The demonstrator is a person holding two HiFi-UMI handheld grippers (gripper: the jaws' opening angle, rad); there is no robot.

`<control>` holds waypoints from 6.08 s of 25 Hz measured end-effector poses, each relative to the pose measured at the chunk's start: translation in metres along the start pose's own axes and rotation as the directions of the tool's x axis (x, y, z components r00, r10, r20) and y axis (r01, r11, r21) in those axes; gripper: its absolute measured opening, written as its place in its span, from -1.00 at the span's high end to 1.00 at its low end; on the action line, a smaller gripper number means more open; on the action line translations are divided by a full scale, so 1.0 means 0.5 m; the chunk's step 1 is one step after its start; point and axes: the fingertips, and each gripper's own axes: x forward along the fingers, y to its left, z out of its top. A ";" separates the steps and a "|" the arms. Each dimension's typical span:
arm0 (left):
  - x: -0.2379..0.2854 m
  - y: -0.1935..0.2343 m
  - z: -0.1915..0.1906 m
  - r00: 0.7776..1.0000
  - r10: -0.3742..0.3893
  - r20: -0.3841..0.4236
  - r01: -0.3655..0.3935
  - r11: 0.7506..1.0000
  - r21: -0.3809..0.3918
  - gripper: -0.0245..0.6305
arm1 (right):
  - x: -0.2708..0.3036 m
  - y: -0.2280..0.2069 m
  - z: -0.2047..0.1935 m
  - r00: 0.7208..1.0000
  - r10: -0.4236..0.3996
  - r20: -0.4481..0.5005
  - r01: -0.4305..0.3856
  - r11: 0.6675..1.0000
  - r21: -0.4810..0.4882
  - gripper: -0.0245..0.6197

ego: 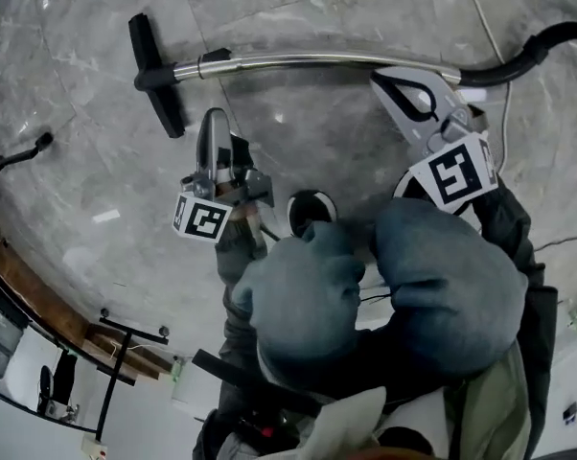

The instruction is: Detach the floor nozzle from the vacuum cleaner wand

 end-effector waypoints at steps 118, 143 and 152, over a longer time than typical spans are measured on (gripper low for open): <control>-0.364 -1.558 0.993 0.901 -0.423 0.096 0.381 0.879 0.287 0.71 | -0.826 0.166 1.271 0.926 0.376 -0.025 -0.375 0.926 0.051 0.81; -0.392 -1.572 1.016 0.880 -0.473 0.048 0.441 0.849 0.291 0.72 | -0.818 0.161 1.307 0.985 0.172 -0.028 -0.171 0.984 0.056 0.81; -0.506 -1.699 0.990 0.558 -0.828 -0.050 0.772 0.497 0.397 0.70 | -0.916 0.250 1.328 0.780 0.625 0.015 -0.623 0.779 -0.069 0.80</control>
